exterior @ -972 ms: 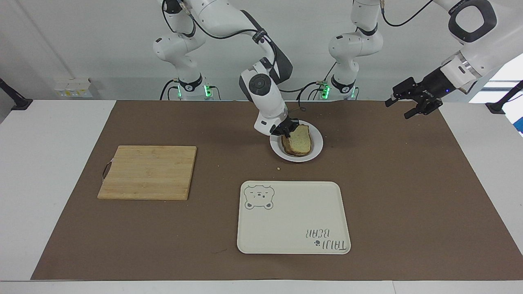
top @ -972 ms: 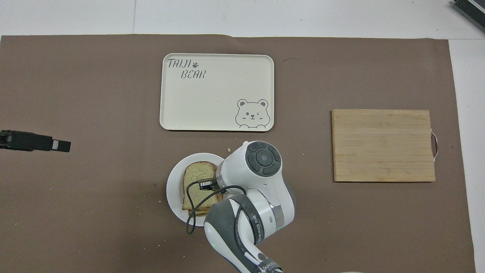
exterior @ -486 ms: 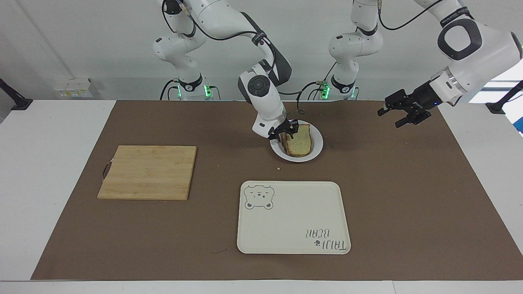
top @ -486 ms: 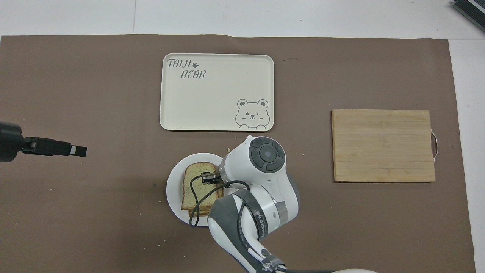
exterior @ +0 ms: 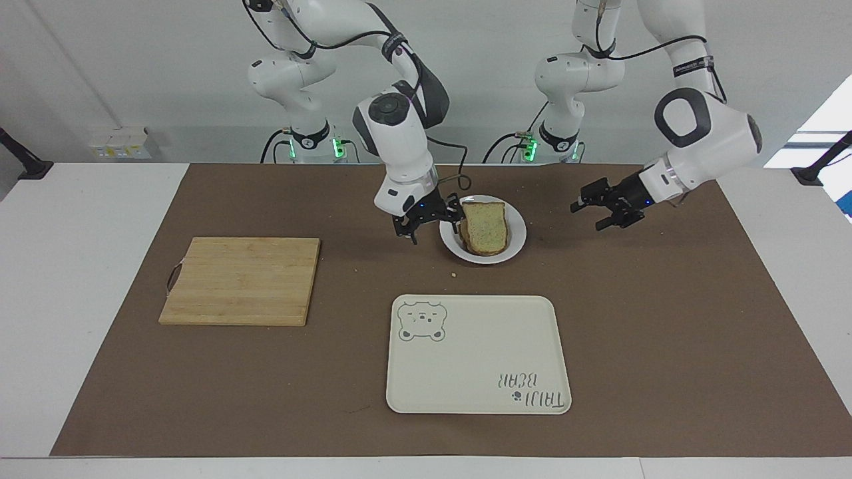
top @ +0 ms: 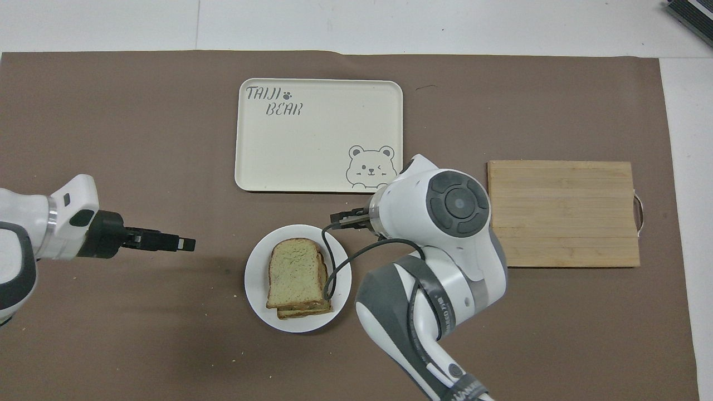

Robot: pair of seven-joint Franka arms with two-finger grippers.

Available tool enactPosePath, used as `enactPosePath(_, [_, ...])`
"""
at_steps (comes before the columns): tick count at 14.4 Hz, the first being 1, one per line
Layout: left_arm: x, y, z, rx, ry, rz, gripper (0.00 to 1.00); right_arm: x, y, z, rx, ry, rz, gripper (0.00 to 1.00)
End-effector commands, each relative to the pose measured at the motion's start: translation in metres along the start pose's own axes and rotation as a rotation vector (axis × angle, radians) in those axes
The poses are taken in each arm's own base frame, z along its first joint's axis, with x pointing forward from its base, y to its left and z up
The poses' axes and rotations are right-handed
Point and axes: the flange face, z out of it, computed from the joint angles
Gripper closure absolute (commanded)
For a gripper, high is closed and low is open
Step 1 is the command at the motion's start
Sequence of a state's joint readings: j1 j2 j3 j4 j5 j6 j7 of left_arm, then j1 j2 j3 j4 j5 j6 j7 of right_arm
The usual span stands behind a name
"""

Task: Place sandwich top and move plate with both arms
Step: 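Withdraw the right gripper while the left gripper reaches the plate rim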

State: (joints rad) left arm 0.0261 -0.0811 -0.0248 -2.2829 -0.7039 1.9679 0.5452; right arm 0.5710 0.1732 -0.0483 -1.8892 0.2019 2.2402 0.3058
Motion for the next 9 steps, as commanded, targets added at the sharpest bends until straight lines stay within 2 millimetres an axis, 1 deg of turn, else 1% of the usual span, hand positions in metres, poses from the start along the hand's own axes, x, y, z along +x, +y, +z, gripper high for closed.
enactPosePath(1, [-0.014,0.002,0.038,-0.012,0.019,-0.009,0.00,0.008,0.033,-0.043,-0.045,0.026,0.011,0.00])
enactPosePath(2, [-0.020,0.000,0.056,-0.014,0.023,-0.026,0.00,0.011,0.044,-0.055,-0.053,0.012,0.025,0.00])
enactPosePath(3, [-0.025,-0.002,0.073,-0.015,0.035,-0.024,0.03,0.012,0.052,-0.063,-0.061,-0.006,0.037,0.00])
enactPosePath(4, [-0.028,-0.006,0.084,-0.029,0.040,-0.020,0.08,0.012,0.062,-0.077,-0.075,-0.011,0.045,0.00])
enactPosePath(6, [-0.034,-0.004,0.100,-0.051,0.031,-0.026,0.20,0.002,0.080,-0.103,-0.111,-0.044,0.058,0.00])
enactPosePath(8, [-0.044,-0.005,0.108,-0.063,0.022,-0.032,0.26,-0.007,0.108,-0.131,-0.126,-0.077,0.105,0.00])
enactPosePath(9, [-0.050,-0.005,0.114,-0.072,0.013,-0.035,0.34,-0.010,0.123,-0.143,-0.131,-0.093,0.133,0.00])
